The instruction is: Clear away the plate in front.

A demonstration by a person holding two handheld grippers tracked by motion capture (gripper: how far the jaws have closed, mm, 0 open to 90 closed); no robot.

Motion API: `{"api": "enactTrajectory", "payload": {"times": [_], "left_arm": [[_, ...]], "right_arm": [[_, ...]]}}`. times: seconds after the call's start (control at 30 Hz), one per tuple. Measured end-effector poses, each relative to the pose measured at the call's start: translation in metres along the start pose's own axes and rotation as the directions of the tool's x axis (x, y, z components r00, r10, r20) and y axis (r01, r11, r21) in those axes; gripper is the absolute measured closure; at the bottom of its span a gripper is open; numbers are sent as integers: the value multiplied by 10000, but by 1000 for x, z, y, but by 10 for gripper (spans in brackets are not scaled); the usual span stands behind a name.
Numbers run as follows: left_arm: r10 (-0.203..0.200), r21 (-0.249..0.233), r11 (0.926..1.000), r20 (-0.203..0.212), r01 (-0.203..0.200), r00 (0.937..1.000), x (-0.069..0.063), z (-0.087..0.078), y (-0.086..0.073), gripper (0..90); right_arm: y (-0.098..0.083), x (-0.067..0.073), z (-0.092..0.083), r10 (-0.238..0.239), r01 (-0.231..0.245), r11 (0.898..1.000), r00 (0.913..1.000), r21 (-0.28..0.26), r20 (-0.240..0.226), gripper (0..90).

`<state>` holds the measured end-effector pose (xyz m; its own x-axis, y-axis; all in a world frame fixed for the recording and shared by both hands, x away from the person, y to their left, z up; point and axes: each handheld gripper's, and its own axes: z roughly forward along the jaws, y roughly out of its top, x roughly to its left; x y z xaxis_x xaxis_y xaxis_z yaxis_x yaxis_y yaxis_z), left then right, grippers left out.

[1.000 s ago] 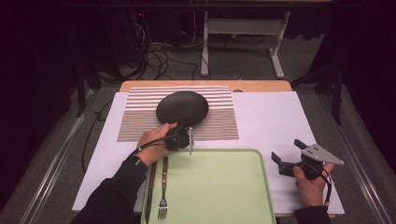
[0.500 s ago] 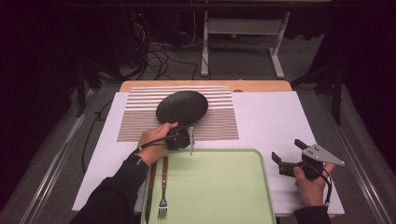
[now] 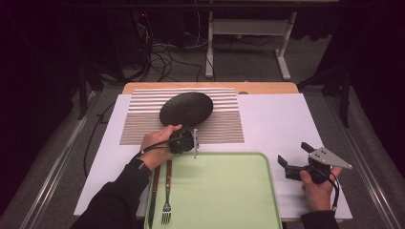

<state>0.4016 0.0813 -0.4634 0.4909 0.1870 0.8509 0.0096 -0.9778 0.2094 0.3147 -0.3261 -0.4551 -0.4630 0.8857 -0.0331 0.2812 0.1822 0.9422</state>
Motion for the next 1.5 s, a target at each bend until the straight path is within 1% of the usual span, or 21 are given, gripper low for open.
{"api": "enactTrajectory", "payload": {"times": [0.27,0.33,0.47,0.53,0.77,0.8,0.87,0.93,1.5], "left_arm": [[181,-146,9997,-175,-183,9997,-1,-10,5,835],[258,-201,9994,-305,-264,9992,-2,-13,7,835],[174,-354,9992,-388,-187,9991,-2,-19,9,835],[251,-358,9990,-447,-267,9987,-3,-21,10,835],[292,-434,9986,-514,-314,9983,-4,-26,11,835],[248,-471,9985,-514,-272,9984,-5,-27,11,834],[258,-474,9985,-544,-284,9982,-6,-28,12,835],[356,-475,9981,-573,-384,9977,-7,-29,12,835],[390,-670,9968,-689,-436,9969,-16,-40,14,835]], "right_arm": [[0,0,0,-7,7,10000,10000,-2,13,0],[0,0,0,-26,26,10000,10000,-10,7,0],[0,0,0,-26,26,10000,10000,-2,11,0],[0,0,0,-31,31,10000,10000,-6,11,0],[0,0,0,-44,44,10000,10000,2,19,0],[0,0,0,-43,43,10000,10000,4,18,0],[0,0,0,-40,40,10000,10000,2,20,0],[0,0,0,-46,46,10000,10000,6,23,0],[0,1,0,-52,52,10000,10000,26,30,0]]}}
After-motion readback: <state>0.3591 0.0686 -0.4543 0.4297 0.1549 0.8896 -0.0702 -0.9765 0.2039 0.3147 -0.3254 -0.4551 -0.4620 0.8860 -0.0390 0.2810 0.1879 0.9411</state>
